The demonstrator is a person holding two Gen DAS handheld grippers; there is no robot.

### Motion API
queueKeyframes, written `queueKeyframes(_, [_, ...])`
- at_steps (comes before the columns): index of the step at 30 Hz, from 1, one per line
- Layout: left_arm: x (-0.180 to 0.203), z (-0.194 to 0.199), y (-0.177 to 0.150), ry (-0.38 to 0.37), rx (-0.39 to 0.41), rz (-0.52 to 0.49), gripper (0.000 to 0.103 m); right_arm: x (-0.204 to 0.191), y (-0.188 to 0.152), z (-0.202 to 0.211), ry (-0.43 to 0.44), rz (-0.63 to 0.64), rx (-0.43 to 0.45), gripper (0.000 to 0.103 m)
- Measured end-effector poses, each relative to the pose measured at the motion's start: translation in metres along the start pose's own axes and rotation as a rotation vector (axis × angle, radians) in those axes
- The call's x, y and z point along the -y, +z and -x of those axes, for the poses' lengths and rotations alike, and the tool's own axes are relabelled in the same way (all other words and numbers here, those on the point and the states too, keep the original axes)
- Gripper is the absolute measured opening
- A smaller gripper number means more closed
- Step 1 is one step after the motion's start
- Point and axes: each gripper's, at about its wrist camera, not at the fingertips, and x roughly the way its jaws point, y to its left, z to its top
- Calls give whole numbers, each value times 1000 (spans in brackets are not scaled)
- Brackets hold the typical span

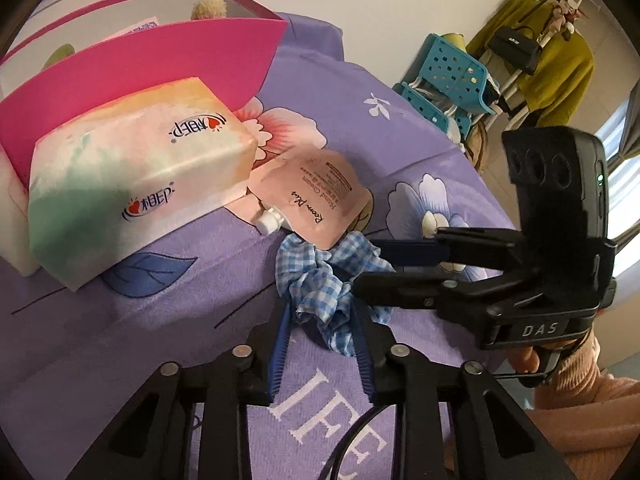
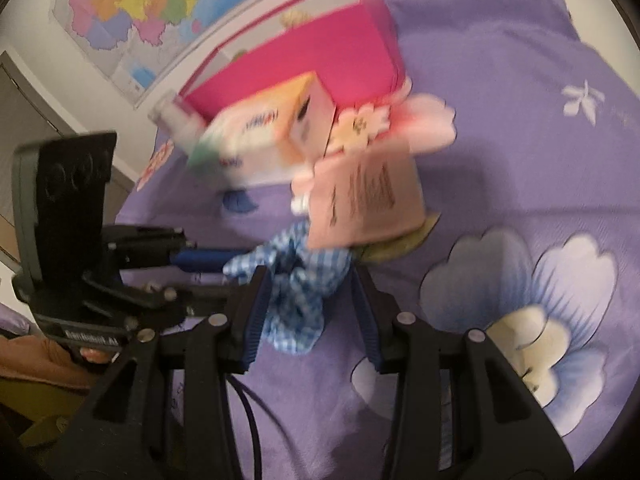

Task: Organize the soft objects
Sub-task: 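Move the left gripper down to the blue gingham scrunchie and grasp it, then carry the scrunchie into the pink box and open the left gripper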

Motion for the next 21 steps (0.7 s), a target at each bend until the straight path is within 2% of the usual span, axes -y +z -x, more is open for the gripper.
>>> queueKeyframes(2, [-1,2,-2,-23,2,1,23,0,-1,1,11,-3,11,37])
queueKeyframes(3, [-1,3,-3,-25,6,-2,22,-2,-2,1,19,2,12,25])
queueKeyframes(4, [0,5,-4,-27,12,-5,21,-4,-3,1,24,9,19,19])
queueKeyframes(6, [2,8,-4,-37,21,-13,20,-10,-5,3,31,27,22,15])
queueKeyframes(13, [7,29,-8,-57,62,-32,20,-31,-5,16,56,84,58,13])
queueKeyframes(21, [17,69,1,-35,164,-83,20,-51,15,40,63,155,147,13])
